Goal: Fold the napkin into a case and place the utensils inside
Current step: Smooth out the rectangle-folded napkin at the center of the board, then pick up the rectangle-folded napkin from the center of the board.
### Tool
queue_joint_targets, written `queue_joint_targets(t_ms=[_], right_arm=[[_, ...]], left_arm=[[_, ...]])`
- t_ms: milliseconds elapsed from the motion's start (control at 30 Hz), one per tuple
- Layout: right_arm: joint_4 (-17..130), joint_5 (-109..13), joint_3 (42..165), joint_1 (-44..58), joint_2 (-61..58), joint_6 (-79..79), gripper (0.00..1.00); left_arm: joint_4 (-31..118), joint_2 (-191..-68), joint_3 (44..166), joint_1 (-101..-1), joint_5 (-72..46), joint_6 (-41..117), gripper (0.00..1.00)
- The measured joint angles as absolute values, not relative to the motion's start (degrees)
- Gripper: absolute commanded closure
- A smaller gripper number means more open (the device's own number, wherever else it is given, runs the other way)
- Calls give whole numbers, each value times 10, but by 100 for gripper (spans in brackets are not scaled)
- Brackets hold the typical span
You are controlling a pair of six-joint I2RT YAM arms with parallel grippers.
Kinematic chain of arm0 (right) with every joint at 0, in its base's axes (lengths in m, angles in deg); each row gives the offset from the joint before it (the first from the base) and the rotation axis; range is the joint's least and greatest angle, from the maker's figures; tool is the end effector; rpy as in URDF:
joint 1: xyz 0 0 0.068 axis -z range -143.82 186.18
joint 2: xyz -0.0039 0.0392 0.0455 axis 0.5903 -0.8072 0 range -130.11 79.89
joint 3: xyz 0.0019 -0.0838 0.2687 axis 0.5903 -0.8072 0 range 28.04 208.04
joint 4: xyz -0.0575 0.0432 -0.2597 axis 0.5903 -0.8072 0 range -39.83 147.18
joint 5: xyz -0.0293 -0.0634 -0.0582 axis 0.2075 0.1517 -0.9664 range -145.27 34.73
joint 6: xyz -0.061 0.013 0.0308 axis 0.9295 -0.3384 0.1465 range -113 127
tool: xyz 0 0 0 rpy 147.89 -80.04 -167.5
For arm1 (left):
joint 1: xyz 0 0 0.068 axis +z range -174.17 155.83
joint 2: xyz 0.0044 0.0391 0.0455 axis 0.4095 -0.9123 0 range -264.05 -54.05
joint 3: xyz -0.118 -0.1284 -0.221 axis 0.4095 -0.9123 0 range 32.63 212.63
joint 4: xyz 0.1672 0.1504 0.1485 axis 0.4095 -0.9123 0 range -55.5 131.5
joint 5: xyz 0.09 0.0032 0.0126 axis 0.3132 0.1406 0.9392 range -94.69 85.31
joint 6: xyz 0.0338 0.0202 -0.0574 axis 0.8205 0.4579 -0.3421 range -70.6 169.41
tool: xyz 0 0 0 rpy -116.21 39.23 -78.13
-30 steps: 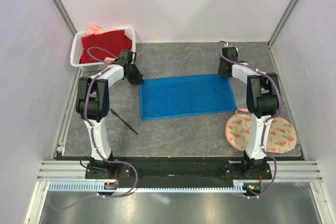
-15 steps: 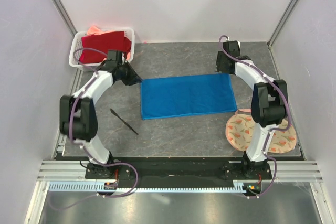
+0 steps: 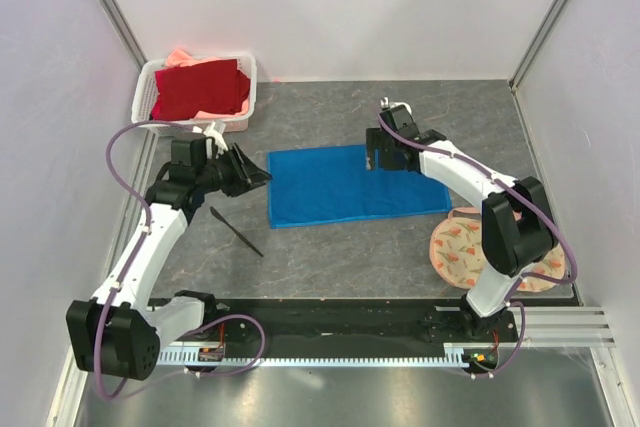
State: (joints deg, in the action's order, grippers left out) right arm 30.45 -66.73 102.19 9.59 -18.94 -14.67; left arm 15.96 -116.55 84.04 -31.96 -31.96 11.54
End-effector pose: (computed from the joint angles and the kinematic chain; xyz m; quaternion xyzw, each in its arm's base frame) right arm 0.3610 0.1682 0.2308 -0.0073 0.9396 0.0484 0.3386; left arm 0.2482 -0.0603 0.2916 -0.1231 0.8660 -0.3635 0.3206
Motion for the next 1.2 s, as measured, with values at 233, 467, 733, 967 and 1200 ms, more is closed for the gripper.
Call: queue_joint_targets(t_ms=[233, 467, 733, 967, 1200], right_arm=[[294, -657, 972, 206, -178, -134, 32], [293, -648, 943, 321, -176, -91, 38], [307, -602, 943, 362, -214, -71, 46], [321, -595, 932, 360, -235, -66, 59], [337, -614, 927, 351, -245, -66, 63]], left_arm=[[168, -1180, 799, -370, -358, 115, 65], [206, -1232, 797, -426, -376, 115, 66], [220, -1253, 797, -429, -383, 115, 66], [224, -1261, 797, -429, -387, 115, 66], [225, -1262, 797, -429, -395, 115, 66]])
